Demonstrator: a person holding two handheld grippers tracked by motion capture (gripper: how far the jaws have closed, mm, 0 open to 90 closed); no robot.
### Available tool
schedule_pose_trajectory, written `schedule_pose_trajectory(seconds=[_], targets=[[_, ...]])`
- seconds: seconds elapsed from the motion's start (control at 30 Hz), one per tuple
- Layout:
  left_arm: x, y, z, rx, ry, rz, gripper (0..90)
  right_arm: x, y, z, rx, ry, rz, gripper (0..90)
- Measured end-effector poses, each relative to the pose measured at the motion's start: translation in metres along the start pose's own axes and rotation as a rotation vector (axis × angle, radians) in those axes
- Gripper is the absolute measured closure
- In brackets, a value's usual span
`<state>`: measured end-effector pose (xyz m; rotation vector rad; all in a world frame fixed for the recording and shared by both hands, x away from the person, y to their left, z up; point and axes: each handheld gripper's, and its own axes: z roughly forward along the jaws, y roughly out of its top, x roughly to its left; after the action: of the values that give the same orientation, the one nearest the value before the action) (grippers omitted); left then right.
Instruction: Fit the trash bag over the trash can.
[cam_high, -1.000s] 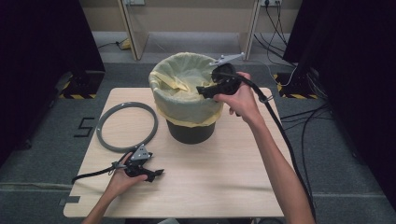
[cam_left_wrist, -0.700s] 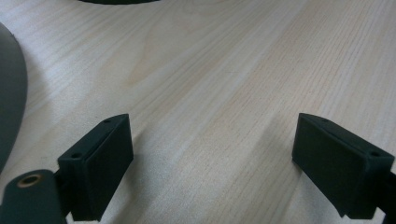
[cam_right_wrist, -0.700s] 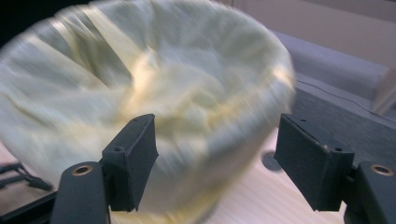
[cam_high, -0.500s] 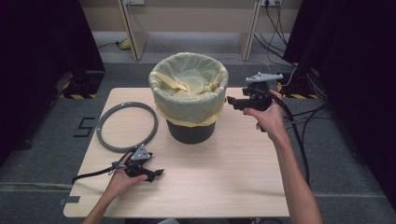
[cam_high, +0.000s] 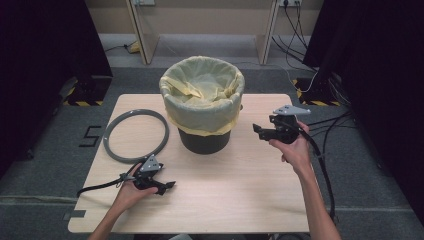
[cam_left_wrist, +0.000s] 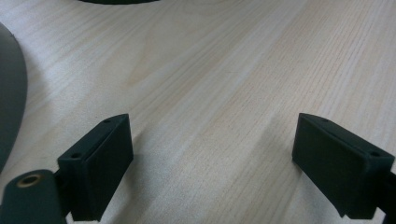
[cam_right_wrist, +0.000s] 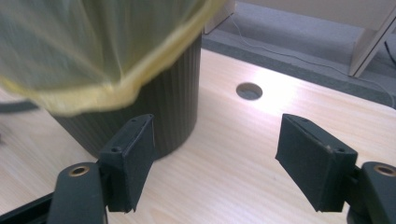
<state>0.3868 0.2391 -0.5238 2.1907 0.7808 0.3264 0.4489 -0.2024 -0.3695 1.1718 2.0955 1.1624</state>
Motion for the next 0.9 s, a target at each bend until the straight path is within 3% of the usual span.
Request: schedule_pose_trajectory(seconds=[0.13,0.43,0.9], targets=[[0.000,0.000,0.000,0.003,-0.001,0.001,11.5,0.001,-0.018,0.003,0.008,-0.018,0.001,22.7],[0.000,0.000,0.000,0.003,-0.001,0.001,11.4,0.002,-0.054,0.011,0.029,-0.037,0.027,21.3],[0.001,0.000,0.000,0.005,-0.002,0.004,11.0,0.014,-0.100,0.022,0.058,-0.037,0.043,17.2]])
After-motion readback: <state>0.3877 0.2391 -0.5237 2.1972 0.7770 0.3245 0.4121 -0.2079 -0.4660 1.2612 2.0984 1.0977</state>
